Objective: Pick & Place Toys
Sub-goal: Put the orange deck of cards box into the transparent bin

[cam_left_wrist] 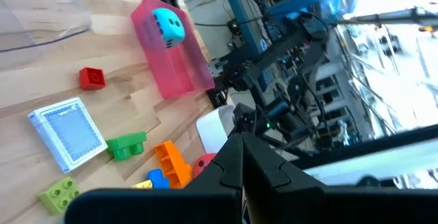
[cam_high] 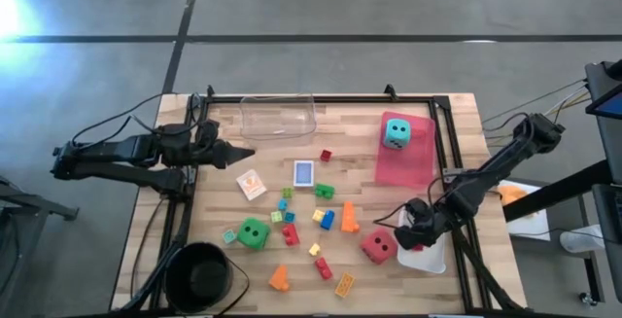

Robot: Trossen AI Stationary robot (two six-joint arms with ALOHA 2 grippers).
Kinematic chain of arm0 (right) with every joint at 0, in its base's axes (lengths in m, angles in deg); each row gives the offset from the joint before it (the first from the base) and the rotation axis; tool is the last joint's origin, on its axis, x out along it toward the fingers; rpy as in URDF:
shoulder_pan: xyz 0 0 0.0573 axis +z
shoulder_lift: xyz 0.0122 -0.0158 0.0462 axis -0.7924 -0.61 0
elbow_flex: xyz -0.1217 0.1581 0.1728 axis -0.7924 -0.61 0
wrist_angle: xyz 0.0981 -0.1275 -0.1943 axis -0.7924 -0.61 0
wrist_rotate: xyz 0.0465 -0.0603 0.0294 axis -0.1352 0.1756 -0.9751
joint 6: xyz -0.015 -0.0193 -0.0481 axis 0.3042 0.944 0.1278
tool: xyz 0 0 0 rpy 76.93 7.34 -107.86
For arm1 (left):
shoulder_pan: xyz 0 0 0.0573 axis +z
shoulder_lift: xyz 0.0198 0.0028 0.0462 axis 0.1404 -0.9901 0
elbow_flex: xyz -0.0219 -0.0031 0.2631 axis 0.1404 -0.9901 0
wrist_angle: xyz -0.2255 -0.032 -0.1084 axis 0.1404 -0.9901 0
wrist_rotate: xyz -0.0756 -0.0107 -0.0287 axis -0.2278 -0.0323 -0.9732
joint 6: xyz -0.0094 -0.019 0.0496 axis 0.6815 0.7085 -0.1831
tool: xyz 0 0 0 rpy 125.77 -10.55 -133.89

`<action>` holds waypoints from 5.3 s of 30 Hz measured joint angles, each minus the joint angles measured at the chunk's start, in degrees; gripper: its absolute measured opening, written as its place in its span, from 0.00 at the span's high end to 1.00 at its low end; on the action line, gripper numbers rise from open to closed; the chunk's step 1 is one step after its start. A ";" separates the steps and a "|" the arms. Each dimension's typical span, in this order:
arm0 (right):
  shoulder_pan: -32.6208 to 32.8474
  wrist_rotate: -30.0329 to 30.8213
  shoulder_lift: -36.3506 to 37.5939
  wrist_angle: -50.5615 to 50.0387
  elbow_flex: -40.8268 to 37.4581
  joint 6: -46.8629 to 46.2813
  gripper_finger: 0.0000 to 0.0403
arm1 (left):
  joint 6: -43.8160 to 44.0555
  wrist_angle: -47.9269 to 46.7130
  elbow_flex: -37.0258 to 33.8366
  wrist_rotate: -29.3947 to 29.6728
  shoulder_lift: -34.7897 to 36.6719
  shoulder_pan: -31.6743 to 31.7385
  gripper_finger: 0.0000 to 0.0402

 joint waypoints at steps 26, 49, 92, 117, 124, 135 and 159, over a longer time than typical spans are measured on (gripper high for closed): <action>0.02 10.97 12.57 1.77 0.02 3.64 0.38 | -1.30 1.76 0.04 -0.38 -9.79 0.02 0.51; 0.02 12.83 12.78 6.41 0.02 10.00 0.38 | 29.79 -14.40 1.34 -0.12 -12.50 0.39 0.41; 0.00 20.97 13.44 13.69 0.02 15.69 0.38 | 38.06 -35.47 10.47 -6.54 -50.88 10.58 0.41; 0.00 20.93 13.42 15.31 0.02 16.94 0.38 | 38.52 -33.07 7.30 -7.76 -50.60 10.66 0.41; 0.00 20.93 13.42 15.29 0.02 17.15 0.38 | 39.58 -33.48 7.26 -8.37 -50.60 11.16 0.41; 0.00 20.93 13.42 15.24 0.02 17.39 0.38 | 41.13 -33.67 7.26 -8.59 -50.60 11.34 0.41; 0.00 20.93 13.42 15.24 0.02 18.44 0.38 | 40.46 -34.84 7.21 -9.91 -50.60 12.85 0.35</action>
